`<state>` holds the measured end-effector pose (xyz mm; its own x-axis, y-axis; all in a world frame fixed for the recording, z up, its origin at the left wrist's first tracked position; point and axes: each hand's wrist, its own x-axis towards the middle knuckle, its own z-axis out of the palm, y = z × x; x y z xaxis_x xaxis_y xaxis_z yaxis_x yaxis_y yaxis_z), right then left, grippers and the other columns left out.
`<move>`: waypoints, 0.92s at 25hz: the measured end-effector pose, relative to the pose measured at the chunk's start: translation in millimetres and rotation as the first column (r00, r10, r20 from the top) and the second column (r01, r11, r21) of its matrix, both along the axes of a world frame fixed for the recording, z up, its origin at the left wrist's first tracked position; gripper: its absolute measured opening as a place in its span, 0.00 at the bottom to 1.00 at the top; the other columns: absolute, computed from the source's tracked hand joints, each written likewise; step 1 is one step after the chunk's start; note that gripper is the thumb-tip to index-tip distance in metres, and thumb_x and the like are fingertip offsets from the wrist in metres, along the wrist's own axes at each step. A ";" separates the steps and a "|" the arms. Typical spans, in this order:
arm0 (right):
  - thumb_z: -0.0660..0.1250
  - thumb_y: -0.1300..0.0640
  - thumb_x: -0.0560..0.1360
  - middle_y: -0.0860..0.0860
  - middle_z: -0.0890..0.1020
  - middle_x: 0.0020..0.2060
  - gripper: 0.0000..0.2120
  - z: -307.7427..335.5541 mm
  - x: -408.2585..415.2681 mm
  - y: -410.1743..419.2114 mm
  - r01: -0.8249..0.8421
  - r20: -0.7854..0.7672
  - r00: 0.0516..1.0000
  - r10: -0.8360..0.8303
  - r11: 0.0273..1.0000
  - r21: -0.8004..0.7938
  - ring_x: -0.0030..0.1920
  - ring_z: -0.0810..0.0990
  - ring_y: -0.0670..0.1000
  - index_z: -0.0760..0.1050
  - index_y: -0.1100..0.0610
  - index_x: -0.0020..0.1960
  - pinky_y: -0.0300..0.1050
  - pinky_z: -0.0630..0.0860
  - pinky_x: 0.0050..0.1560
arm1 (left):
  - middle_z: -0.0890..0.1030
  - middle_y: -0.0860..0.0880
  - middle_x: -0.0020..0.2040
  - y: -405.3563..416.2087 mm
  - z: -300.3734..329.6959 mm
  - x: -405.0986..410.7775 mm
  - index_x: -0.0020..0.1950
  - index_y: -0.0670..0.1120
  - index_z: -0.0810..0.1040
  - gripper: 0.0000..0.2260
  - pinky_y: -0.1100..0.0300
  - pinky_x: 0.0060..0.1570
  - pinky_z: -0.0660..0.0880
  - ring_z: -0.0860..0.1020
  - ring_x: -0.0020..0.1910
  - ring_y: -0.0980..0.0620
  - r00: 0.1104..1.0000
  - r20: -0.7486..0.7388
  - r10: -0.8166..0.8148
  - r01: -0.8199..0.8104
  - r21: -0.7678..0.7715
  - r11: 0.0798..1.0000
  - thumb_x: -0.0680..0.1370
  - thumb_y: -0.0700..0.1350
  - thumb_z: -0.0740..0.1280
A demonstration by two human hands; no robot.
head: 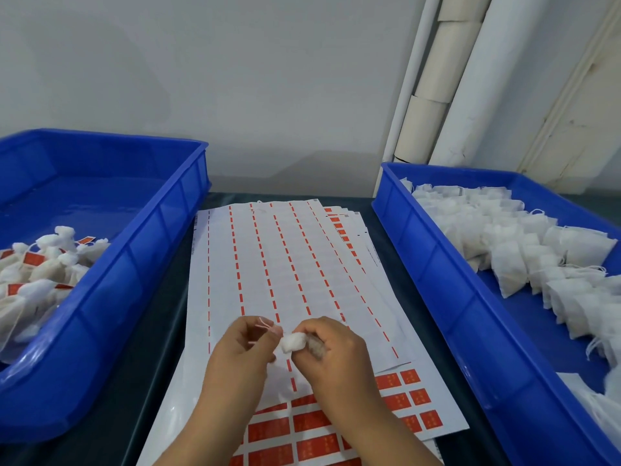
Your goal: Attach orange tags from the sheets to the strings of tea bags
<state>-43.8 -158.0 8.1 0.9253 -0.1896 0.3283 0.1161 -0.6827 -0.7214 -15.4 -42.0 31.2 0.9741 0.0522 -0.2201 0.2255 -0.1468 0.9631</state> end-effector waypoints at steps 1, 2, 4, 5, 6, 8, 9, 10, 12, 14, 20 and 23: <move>0.67 0.43 0.72 0.29 0.72 0.37 0.04 1.5 0.2 0.5 0.030 -0.022 0.999 -0.030 0.999 0.027 0.44 0.75 0.31 0.74 0.40 0.45 0.20 0.69 0.37 | 0.78 0.52 0.42 0.4 0.5 -3.2 0.45 0.53 0.74 0.03 0.62 0.36 0.71 0.75 0.38 0.53 0.996 0.076 0.044 -0.050 0.072 0.996 0.75 0.48 0.68; 0.68 0.43 0.72 0.29 0.72 0.35 0.04 3.7 0.4 0.8 0.056 -0.043 0.998 -0.054 0.997 0.049 0.44 0.75 0.31 0.72 0.39 0.43 0.21 0.69 0.35 | 0.76 0.55 0.43 0.9 -0.3 -6.5 0.44 0.54 0.73 0.06 0.64 0.36 0.70 0.75 0.40 0.53 0.986 0.156 0.052 -0.073 0.132 0.989 0.73 0.49 0.70; 0.68 0.43 0.72 0.30 0.71 0.34 0.06 7.4 0.8 0.8 0.083 -0.084 0.993 -0.077 0.994 0.073 0.40 0.77 0.37 0.71 0.39 0.43 0.24 0.70 0.36 | 0.76 0.58 0.43 0.4 -1.9 -12.3 0.42 0.56 0.73 0.07 0.67 0.35 0.68 0.75 0.41 0.55 0.967 0.253 -0.039 -0.018 0.218 0.976 0.71 0.51 0.71; 0.68 0.43 0.72 0.30 0.71 0.34 0.06 9.4 0.6 0.6 0.084 -0.096 0.992 -0.077 0.994 0.075 0.38 0.76 0.38 0.70 0.40 0.44 0.25 0.71 0.38 | 0.76 0.58 0.43 -0.3 -2.2 -13.8 0.40 0.58 0.74 0.06 0.68 0.36 0.68 0.75 0.41 0.56 0.959 0.267 -0.095 0.024 0.258 0.966 0.71 0.52 0.71; 0.68 0.44 0.72 0.31 0.71 0.34 0.06 11.4 0.6 0.4 0.079 -0.110 0.991 -0.070 0.993 0.082 0.38 0.76 0.38 0.71 0.40 0.44 0.26 0.71 0.39 | 0.75 0.59 0.43 -0.6 -2.8 -13.3 0.39 0.60 0.74 0.06 0.69 0.36 0.67 0.74 0.42 0.57 0.952 0.276 -0.132 0.046 0.298 0.953 0.71 0.54 0.70; 0.66 0.44 0.73 0.33 0.74 0.34 0.05 16.5 0.5 -0.3 0.060 -0.169 0.985 -0.034 0.987 0.150 0.38 0.77 0.39 0.71 0.41 0.41 0.26 0.72 0.38 | 0.74 0.60 0.44 0.6 -1.3 -8.8 0.38 0.61 0.72 0.05 0.71 0.37 0.66 0.73 0.42 0.59 0.943 0.285 -0.172 0.063 0.354 0.933 0.71 0.55 0.68; 0.65 0.44 0.74 0.35 0.76 0.34 0.05 19.4 0.5 -0.6 0.048 -0.218 0.976 -0.004 0.979 0.199 0.39 0.77 0.39 0.72 0.41 0.40 0.27 0.72 0.36 | 0.73 0.60 0.44 1.9 -0.1 -6.3 0.39 0.61 0.72 0.04 0.72 0.37 0.66 0.73 0.43 0.60 0.941 0.288 -0.179 0.066 0.362 0.930 0.72 0.55 0.67; 0.65 0.44 0.74 0.37 0.77 0.35 0.06 21.2 1.2 -1.6 0.039 -0.273 0.961 0.032 0.967 0.252 0.39 0.78 0.39 0.73 0.42 0.39 0.27 0.72 0.35 | 0.73 0.60 0.45 2.8 0.2 -3.1 0.40 0.60 0.73 0.03 0.71 0.39 0.67 0.73 0.43 0.60 0.938 0.293 -0.185 0.070 0.363 0.929 0.73 0.54 0.66; 0.64 0.44 0.76 0.39 0.79 0.37 0.07 25.0 2.4 -4.9 0.047 -0.386 0.916 0.108 0.927 0.371 0.43 0.79 0.42 0.76 0.43 0.41 0.29 0.73 0.39 | 0.72 0.60 0.46 4.0 -0.7 1.8 0.43 0.55 0.75 0.03 0.68 0.43 0.68 0.73 0.45 0.59 0.931 0.309 -0.193 0.067 0.376 0.924 0.74 0.53 0.65; 0.64 0.49 0.77 0.45 0.82 0.43 0.08 26.2 4.0 -7.7 0.080 -0.419 0.867 0.270 0.754 0.652 0.50 0.79 0.48 0.81 0.48 0.46 0.38 0.76 0.50 | 0.71 0.60 0.46 3.2 -1.9 3.3 0.45 0.52 0.75 0.05 0.67 0.46 0.68 0.73 0.46 0.58 0.925 0.324 -0.197 0.058 0.391 0.919 0.75 0.52 0.64; 0.70 0.62 0.62 0.55 0.79 0.39 0.23 24.2 3.8 -16.4 0.181 -0.125 0.745 0.656 -0.018 0.983 0.35 0.76 0.51 0.78 0.63 0.57 0.46 0.75 0.40 | 0.71 0.60 0.46 -2.7 -3.4 -3.2 0.40 0.57 0.71 0.04 0.74 0.38 0.67 0.72 0.45 0.63 0.909 0.355 -0.217 0.076 0.371 0.925 0.75 0.53 0.62; 0.72 0.62 0.65 0.55 0.78 0.40 0.12 23.8 3.1 -16.6 0.168 -0.218 0.757 0.615 0.140 0.976 0.40 0.74 0.51 0.82 0.61 0.49 0.45 0.76 0.40 | 0.70 0.64 0.45 1.0 -3.1 -6.8 0.40 0.62 0.68 0.10 0.73 0.40 0.67 0.71 0.44 0.64 0.882 0.441 -0.164 -0.028 0.398 0.917 0.71 0.51 0.69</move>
<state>-40.8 -174.6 31.9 0.8762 0.2883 -0.3862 -0.4819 0.5356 -0.6935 -22.2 -40.9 28.1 0.9613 -0.0322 0.2735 -0.2496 -0.5214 0.8160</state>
